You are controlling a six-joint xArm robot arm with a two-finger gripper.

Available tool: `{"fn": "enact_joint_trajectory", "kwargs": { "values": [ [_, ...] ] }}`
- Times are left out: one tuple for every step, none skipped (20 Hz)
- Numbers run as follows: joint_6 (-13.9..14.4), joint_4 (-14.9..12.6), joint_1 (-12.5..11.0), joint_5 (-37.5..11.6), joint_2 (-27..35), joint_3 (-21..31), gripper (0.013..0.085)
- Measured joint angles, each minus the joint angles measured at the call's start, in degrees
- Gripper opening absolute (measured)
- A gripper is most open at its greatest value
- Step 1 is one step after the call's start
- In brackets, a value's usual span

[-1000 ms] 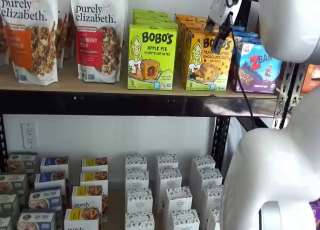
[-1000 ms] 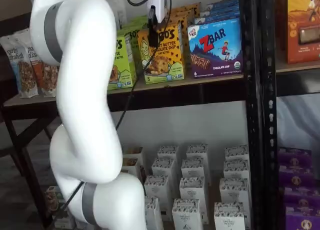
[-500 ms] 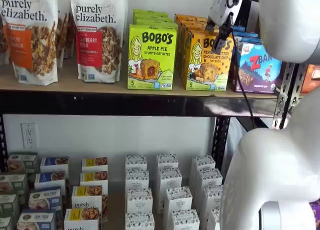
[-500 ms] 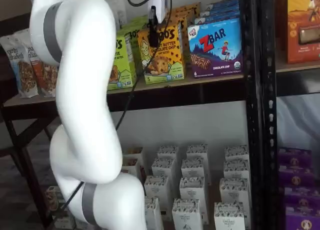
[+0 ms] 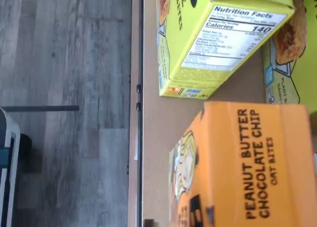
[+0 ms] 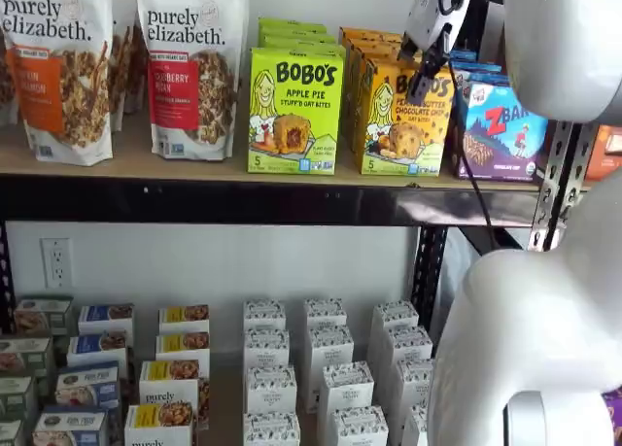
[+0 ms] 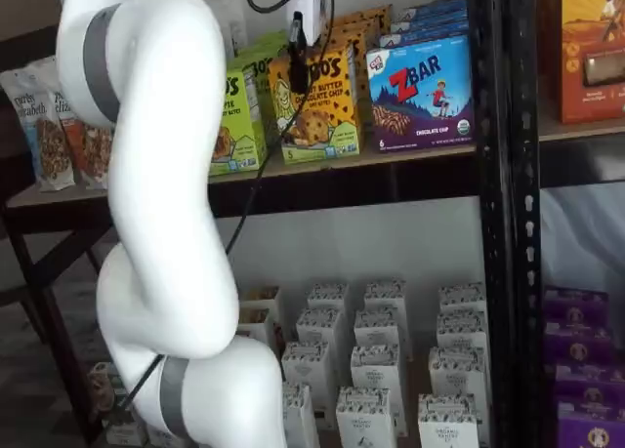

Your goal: Pick up the orange box on the top shelf, the fifth box from the left

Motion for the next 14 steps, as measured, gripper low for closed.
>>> {"fn": "enact_joint_trajectory", "kwargs": {
  "values": [
    [0.1, 0.0, 0.0, 0.0, 0.0, 0.0, 0.065],
    [0.1, 0.0, 0.1, 0.2, 0.1, -0.1, 0.065],
    [0.2, -0.1, 0.1, 0.7, 0.3, -0.5, 0.065],
    [0.2, -0.1, 0.2, 0.9, 0.4, -0.6, 0.065],
    [0.3, -0.1, 0.2, 0.9, 0.4, -0.6, 0.065],
    [0.4, -0.1, 0.3, 0.9, 0.4, -0.6, 0.065],
    [0.4, -0.2, 0.4, 1.1, 0.5, -0.8, 0.065],
    [0.5, -0.3, 0.5, 1.4, 0.6, -0.9, 0.065],
    [0.5, -0.3, 0.5, 1.6, 0.7, -1.1, 0.065],
    [0.6, -0.3, 0.5, 1.7, 0.8, -1.2, 0.065],
    [0.6, -0.3, 0.5, 1.7, 0.8, -1.2, 0.065],
    [0.5, -0.3, 0.5, 1.6, 0.7, -1.1, 0.065],
    [0.5, -0.3, 0.5, 1.4, 0.6, -1.0, 0.065],
    [0.5, -0.3, 0.5, 1.4, 0.6, -0.9, 0.065]
  ]
}}
